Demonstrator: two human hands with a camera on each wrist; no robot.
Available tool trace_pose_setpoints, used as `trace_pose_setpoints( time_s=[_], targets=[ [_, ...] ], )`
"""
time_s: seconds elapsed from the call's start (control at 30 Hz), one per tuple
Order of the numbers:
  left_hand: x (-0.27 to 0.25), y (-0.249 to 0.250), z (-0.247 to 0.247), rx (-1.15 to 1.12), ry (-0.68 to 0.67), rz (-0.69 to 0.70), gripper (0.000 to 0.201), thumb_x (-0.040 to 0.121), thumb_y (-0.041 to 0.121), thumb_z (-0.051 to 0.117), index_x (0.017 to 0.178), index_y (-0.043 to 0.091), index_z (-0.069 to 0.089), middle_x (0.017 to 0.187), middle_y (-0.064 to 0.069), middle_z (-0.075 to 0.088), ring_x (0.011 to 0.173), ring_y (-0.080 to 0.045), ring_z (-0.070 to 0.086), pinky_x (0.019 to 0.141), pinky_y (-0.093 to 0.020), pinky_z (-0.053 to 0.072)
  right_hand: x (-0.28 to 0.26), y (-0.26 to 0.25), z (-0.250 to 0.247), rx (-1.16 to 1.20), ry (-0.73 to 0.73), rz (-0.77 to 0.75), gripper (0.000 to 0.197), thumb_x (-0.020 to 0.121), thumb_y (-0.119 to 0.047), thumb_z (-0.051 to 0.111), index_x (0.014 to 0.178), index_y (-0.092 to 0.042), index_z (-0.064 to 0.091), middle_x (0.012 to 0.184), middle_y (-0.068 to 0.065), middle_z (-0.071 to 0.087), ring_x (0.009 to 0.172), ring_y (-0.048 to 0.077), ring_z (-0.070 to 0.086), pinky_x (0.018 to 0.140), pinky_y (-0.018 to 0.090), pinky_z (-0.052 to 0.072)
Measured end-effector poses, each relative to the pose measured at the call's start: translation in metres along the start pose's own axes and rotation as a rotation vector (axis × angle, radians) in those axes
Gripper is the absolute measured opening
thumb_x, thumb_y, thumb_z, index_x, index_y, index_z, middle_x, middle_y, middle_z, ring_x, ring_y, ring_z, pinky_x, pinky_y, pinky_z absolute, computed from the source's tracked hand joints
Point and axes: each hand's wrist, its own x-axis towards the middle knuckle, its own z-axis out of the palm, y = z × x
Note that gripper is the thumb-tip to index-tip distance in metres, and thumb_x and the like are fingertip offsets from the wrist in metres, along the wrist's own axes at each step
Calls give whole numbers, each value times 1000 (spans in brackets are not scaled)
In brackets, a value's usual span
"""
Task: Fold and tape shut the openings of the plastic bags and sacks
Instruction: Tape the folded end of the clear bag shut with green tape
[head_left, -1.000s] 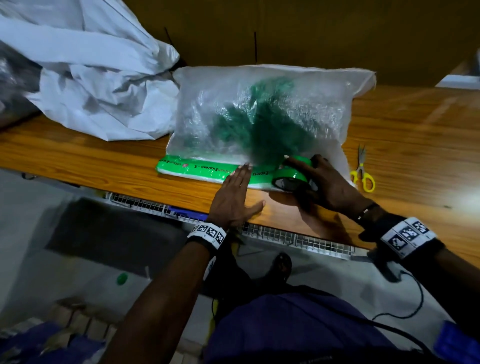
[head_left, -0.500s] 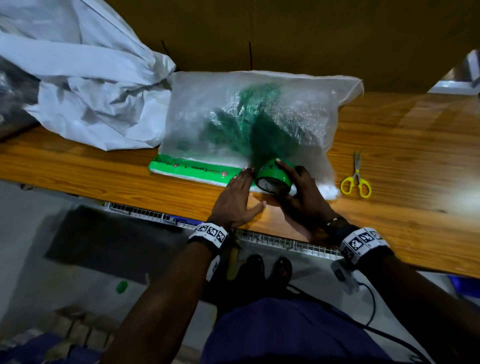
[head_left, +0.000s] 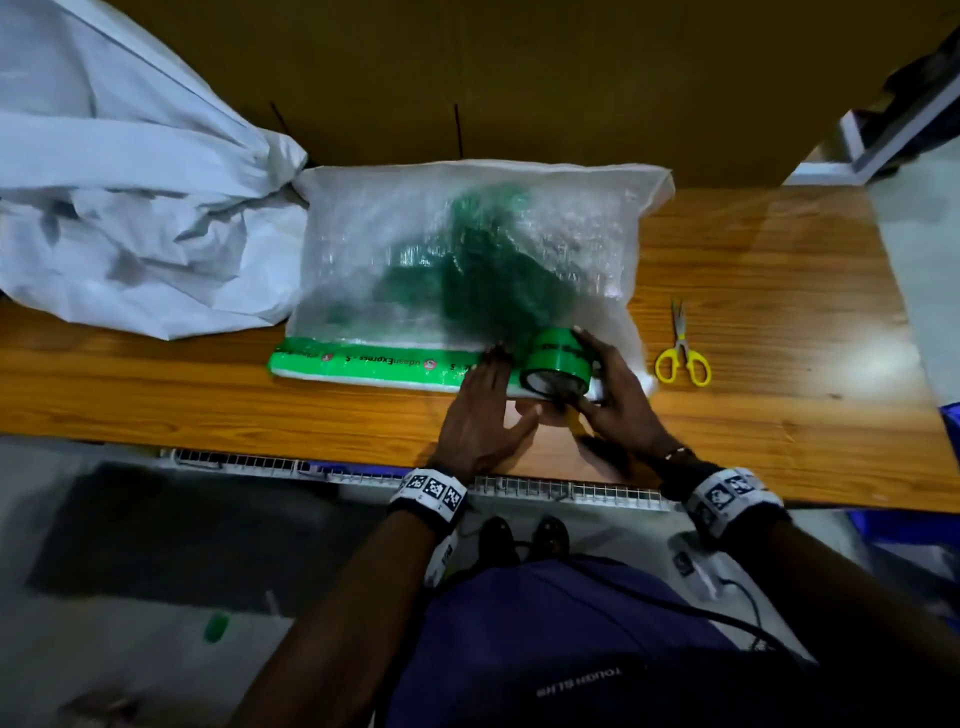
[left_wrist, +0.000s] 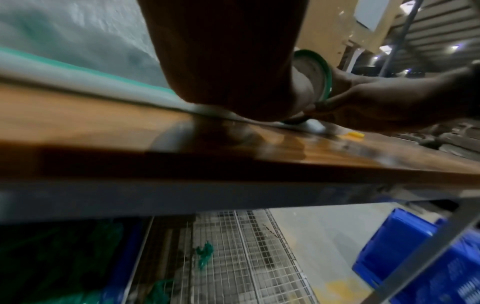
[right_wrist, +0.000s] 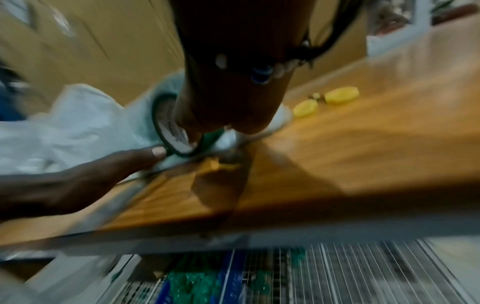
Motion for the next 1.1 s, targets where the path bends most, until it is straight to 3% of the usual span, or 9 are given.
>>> trace_pose_setpoints(
  time_s=[0.13,0.3,0.4,0.5,0.57,0.67,0.77,0.97,1.1],
  targets=[
    [2,-20,-7,16,8,45,92,98,65,47,166,13,15,173,-5,18,160,-19,15,130,-41,15,12,-2,26,16,43,-20,83,97,-9,74,165,-21,29,149,8,49,142,23,49,115,51,44],
    [5,-38,-22,75,-8,81,95,97,68,46,167,12,13,174,-5,16,160,-19,14,130,-38,13,22,-14,36,-46,-6,-63,79,102,-28,64,167,-30,20,136,13,49,128,30,53,108,49,47],
    [5,-38,-21,89,-42,55,99,95,72,44,168,16,7,175,-2,9,161,-17,9,130,-38,12,24,-18,7,-274,-108,-175,78,103,-33,58,168,-29,16,118,13,48,109,31,50,96,48,46],
    [6,-34,-21,98,-79,38,100,95,75,40,168,19,-1,175,2,-2,161,-14,2,131,-37,7,24,-14,-28,-544,-174,-159,88,97,-31,65,166,-42,12,114,12,44,101,30,46,87,45,47],
    [6,-28,-19,98,-77,22,101,95,77,39,168,19,0,175,1,-2,161,-14,2,131,-36,7,22,-9,-40,-568,-197,-134,91,96,-26,67,166,-45,12,118,12,45,105,32,47,89,46,48],
    [9,-12,-14,113,-47,-29,103,93,79,34,167,13,8,175,-4,5,161,-20,7,131,-40,10,16,-5,-41,-317,-130,-136,81,98,-27,74,163,-36,28,139,13,51,127,32,51,104,50,46],
    [14,7,-7,98,-46,44,98,95,72,36,165,7,17,173,-11,16,160,-25,14,130,-42,14,7,2,-34,-107,-39,-61,84,91,-23,82,160,-36,35,151,9,52,139,24,52,112,50,46],
    [9,10,-2,19,-9,76,96,93,70,52,163,11,24,168,-10,31,154,-25,28,128,-37,22,14,-1,-25,-254,-97,-105,84,95,-21,74,164,-35,29,130,15,47,123,34,49,107,48,45],
    [7,5,-5,94,-105,127,101,94,77,42,167,15,9,175,-6,11,161,-19,10,130,-40,14,15,-7,-66,-469,-200,-183,73,98,-40,63,164,-33,32,103,9,42,98,25,41,84,41,40]
  ],
)
